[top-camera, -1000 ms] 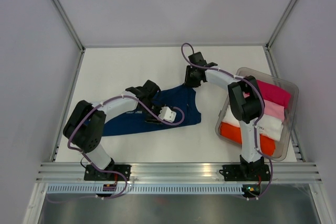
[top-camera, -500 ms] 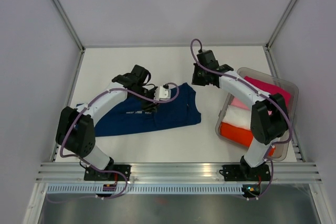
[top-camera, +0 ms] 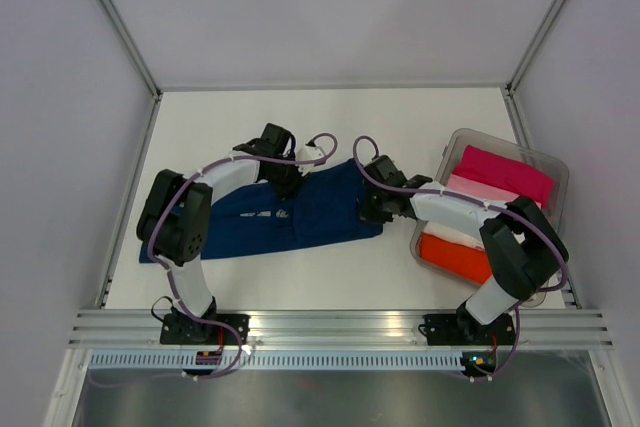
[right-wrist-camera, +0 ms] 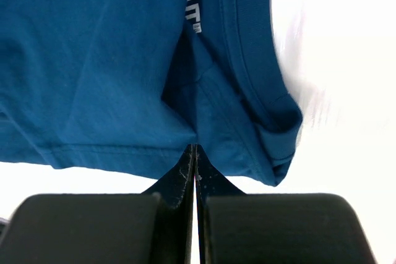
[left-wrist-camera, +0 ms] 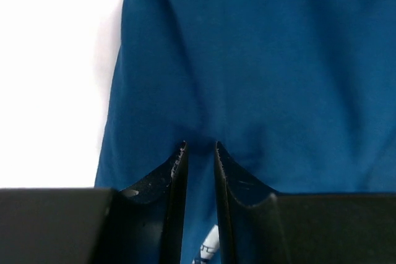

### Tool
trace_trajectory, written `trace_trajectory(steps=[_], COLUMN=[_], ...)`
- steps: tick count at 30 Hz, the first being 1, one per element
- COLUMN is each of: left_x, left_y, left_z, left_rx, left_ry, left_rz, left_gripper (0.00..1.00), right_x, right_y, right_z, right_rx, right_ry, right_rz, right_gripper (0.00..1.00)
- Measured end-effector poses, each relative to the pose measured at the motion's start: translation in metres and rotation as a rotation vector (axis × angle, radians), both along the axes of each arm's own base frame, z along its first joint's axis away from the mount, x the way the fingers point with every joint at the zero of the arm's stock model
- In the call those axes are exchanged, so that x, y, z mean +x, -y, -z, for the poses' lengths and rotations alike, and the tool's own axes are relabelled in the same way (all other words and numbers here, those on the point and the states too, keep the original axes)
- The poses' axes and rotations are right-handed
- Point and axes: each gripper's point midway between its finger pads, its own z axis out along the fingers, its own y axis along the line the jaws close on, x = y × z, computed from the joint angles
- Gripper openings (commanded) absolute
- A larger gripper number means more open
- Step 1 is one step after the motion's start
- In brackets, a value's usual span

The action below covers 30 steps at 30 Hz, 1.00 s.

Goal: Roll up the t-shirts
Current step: Fold the tshirt

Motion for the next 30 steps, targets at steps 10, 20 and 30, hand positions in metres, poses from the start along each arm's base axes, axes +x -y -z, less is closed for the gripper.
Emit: trace_trajectory(steps=[10, 20, 30], left_x=[0.008, 0.016, 0.021], left_y=[-0.011, -0.018, -0.021], left_z=[0.019, 0.019, 0.019], left_rx=[0.031, 0.029, 0.034], left_ry=[-0.020, -0.007, 0.011], left_rz=[-0.087, -0.116, -0.120], left_gripper=[0.28, 0.28, 0.29], right_x=[-0.003, -0.023, -0.026], right_y=[-0.018, -0.015, -0.012], right_z=[-0.017, 0.023, 0.026], right_rx=[0.043, 0.031, 0.049], right_ry=[0.072, -0.007, -0.016], right_rz=[-0.032, -0.016, 0.010], right_gripper=[0.00, 0.00, 0.00])
